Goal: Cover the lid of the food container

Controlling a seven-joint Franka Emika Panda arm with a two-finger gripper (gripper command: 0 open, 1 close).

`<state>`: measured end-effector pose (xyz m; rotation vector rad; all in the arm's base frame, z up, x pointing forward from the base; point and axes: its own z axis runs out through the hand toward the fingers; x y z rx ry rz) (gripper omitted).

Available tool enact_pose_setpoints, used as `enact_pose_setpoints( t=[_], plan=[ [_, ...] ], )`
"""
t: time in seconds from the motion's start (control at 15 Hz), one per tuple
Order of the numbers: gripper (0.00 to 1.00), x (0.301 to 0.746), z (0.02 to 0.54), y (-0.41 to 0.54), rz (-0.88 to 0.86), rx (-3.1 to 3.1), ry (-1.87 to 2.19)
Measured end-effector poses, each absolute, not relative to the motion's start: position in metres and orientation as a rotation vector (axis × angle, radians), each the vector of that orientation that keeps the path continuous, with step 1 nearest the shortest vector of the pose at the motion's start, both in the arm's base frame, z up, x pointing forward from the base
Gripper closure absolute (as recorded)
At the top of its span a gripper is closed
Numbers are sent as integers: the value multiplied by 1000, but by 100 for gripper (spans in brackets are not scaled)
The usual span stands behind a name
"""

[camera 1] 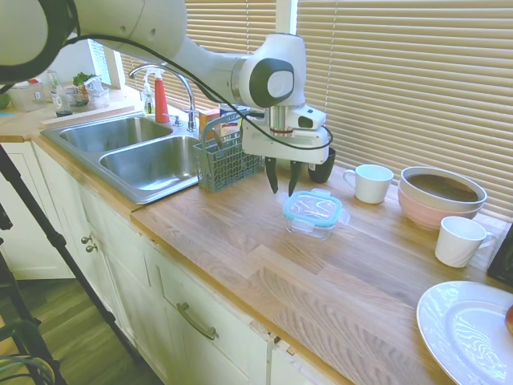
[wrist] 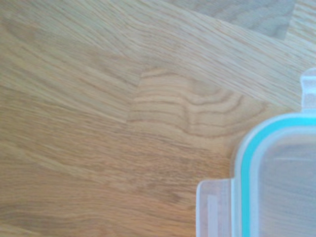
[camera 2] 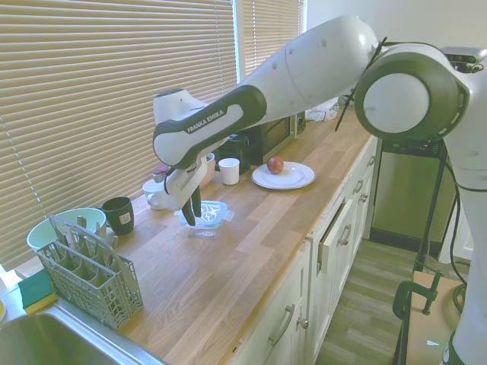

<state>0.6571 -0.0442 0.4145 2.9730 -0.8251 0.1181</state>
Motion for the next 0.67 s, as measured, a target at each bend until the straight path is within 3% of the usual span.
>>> enact_pose_setpoints(
  t=[0.4,0.67],
  plan=[
    [0,555,480,-58,187,2979,-988],
    [0,484,470,-71,168,2965,-1107]
  ],
)
